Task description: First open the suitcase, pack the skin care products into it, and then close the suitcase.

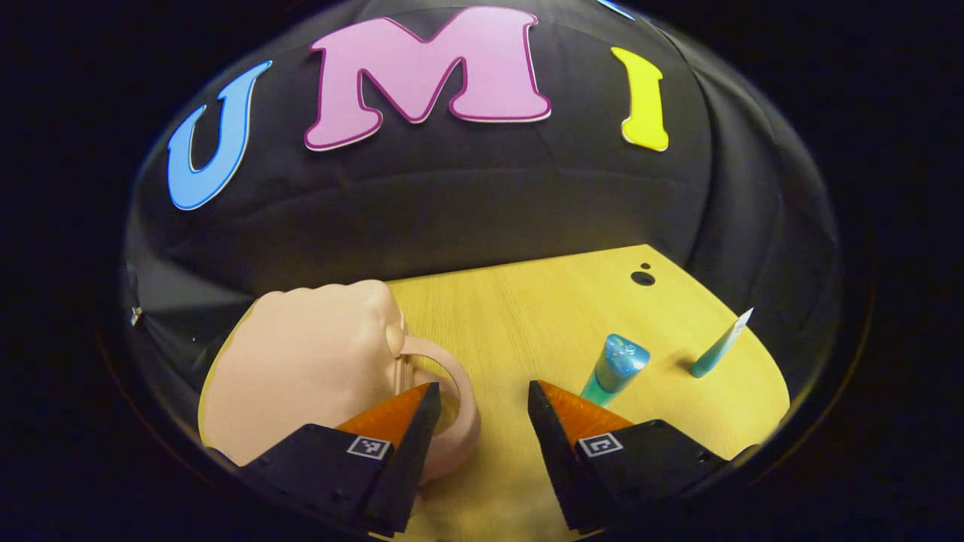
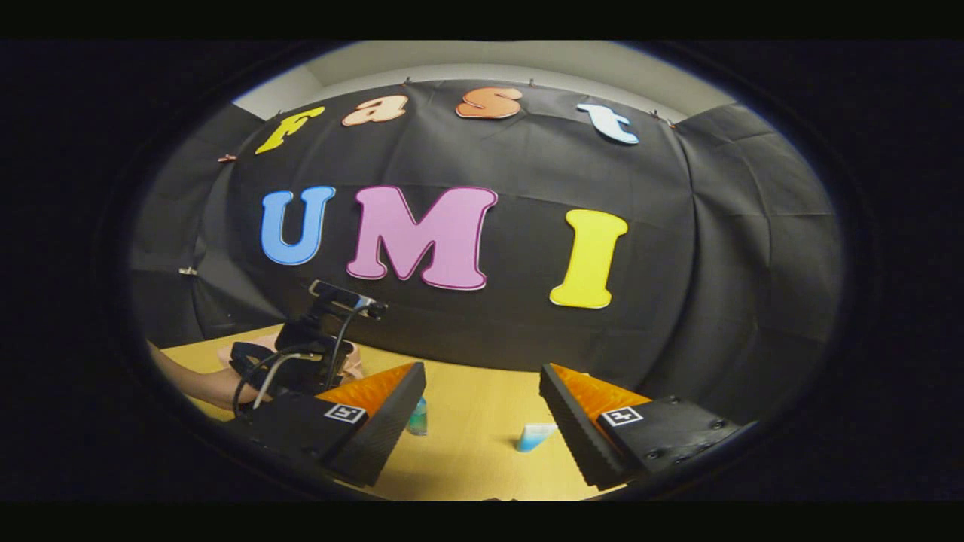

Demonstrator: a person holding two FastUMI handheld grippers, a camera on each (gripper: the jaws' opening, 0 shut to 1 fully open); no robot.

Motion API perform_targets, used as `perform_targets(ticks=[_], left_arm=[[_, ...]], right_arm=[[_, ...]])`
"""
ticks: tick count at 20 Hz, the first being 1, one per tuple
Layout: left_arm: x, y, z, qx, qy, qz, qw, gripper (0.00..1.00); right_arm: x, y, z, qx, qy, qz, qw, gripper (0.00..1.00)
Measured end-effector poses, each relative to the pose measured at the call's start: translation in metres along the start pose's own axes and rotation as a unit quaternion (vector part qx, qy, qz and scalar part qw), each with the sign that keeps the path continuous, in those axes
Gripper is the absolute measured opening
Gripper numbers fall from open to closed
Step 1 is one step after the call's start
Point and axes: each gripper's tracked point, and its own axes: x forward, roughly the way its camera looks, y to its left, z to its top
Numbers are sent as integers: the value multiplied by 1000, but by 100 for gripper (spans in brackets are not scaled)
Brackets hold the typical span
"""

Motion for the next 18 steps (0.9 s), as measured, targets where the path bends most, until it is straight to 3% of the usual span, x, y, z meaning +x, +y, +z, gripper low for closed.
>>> perform_targets(ticks=[6, 7, 9, 10, 11, 12, 13, 18], left_arm=[[43, 14, -31, -5, 71, 63, 995, 69], [49, 10, -32, -6, 78, 53, 995, 55], [53, 21, -35, -16, 92, 71, 993, 45], [53, 20, -36, -34, 94, 64, 993, 40], [54, 18, -33, -47, 91, 54, 993, 25], [54, 16, -30, -55, 86, 43, 994, 27], [52, 15, -29, -60, 81, 32, 994, 22], [27, 19, 14, -72, 38, 7, 997, 17]], right_arm=[[9, -28, -25, 9, 23, 0, 1000, 97], [9, -30, -27, 10, 25, 1, 1000, 96], [9, -31, -30, 8, 26, 4, 1000, 96], [8, -30, -32, 9, 28, 6, 1000, 96], [8, -29, -33, 10, 31, 9, 999, 96], [9, -27, -33, 11, 32, 12, 999, 96], [8, -24, -34, 13, 31, 16, 999, 96], [14, -5, -30, 9, 27, 31, 999, 97]])
